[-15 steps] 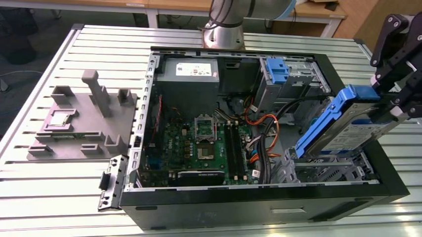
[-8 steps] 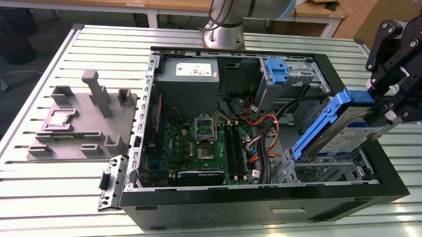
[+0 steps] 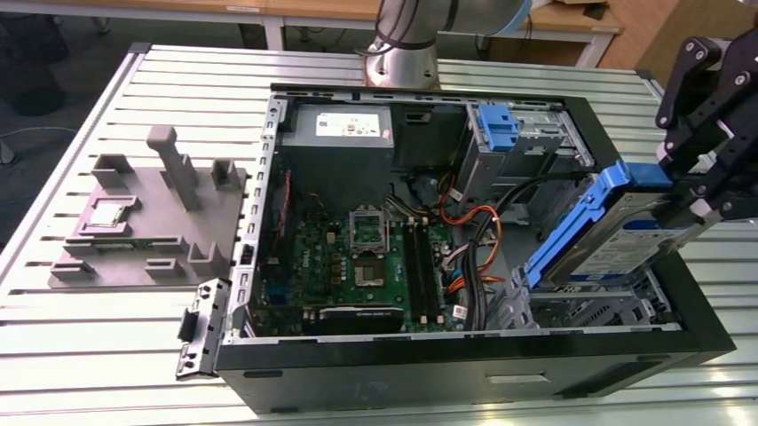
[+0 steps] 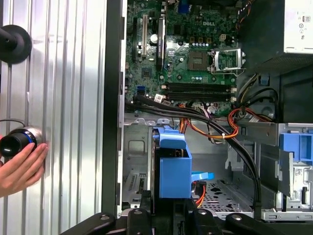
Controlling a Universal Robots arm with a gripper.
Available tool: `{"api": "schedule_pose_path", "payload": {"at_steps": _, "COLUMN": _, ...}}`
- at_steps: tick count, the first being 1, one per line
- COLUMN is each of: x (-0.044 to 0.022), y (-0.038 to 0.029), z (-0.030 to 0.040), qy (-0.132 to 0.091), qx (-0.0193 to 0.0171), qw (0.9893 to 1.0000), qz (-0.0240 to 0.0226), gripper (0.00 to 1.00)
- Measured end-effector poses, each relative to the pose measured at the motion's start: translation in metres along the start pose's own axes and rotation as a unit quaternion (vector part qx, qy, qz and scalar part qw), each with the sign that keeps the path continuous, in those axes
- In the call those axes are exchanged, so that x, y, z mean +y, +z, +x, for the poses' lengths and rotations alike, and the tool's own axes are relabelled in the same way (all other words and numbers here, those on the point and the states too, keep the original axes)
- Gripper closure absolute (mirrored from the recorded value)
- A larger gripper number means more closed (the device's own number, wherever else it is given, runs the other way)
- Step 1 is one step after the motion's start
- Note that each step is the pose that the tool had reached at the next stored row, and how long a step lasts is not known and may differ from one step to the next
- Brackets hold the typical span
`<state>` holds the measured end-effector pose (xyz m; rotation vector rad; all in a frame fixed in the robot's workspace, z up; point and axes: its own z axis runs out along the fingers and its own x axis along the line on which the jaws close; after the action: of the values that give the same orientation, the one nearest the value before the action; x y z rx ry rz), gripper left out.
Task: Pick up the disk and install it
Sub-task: 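Insert the disk into the insertion slot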
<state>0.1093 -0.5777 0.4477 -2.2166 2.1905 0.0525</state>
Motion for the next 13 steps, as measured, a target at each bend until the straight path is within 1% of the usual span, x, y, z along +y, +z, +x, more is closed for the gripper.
{"api": "schedule_pose_path", "payload": {"at_steps": 4, "x": 0.0004, "y": 0.0001, "z": -0.0001, "qy": 0.0, "qx": 0.0001, "qw": 1.0, "qz": 0.0, "gripper": 0.65}}
{"api": "schedule_pose_path", "payload": {"at_steps": 6, "x": 0.0005, "y": 0.0015, "z": -0.0001, "qy": 0.0, "qx": 0.0001, "qw": 1.0, "qz": 0.0, "gripper": 0.65}}
{"api": "schedule_pose_path", "payload": {"at_steps": 13, "x": 0.0004, "y": 0.0139, "z": 0.0005, "qy": 0.0, "qx": 0.0, "qw": 1.0, "qz": 0.0, "gripper": 0.65}}
